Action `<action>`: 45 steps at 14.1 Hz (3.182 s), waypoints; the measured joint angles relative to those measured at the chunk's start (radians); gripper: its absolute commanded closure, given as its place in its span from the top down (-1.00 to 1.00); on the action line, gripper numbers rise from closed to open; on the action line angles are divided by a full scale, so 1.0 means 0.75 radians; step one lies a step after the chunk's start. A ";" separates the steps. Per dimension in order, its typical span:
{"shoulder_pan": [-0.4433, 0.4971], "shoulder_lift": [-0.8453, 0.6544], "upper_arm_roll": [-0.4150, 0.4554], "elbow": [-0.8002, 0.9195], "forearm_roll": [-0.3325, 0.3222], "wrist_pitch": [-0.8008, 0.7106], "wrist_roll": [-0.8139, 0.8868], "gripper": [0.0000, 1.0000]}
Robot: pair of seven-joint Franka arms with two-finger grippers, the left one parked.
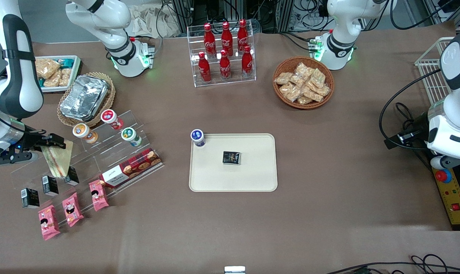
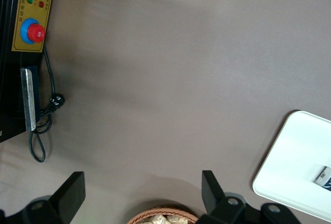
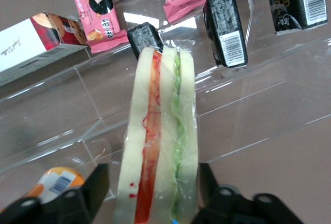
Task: Place sandwich on tray
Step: 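Lower the right gripper over the sandwich and close on it, then lift the sandwich and carry it over the white tray, then lower the sandwich onto the tray beside the black packet and release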
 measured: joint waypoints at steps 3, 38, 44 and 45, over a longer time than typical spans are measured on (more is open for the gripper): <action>-0.001 0.000 -0.002 0.004 0.000 0.000 -0.048 -0.46; 1.124 0.757 0.172 0.661 -0.190 0.422 -0.278 -0.41; 1.126 0.819 0.159 0.673 -0.191 0.537 -0.278 0.59; 1.125 0.826 0.156 0.677 -0.191 0.543 -0.278 0.89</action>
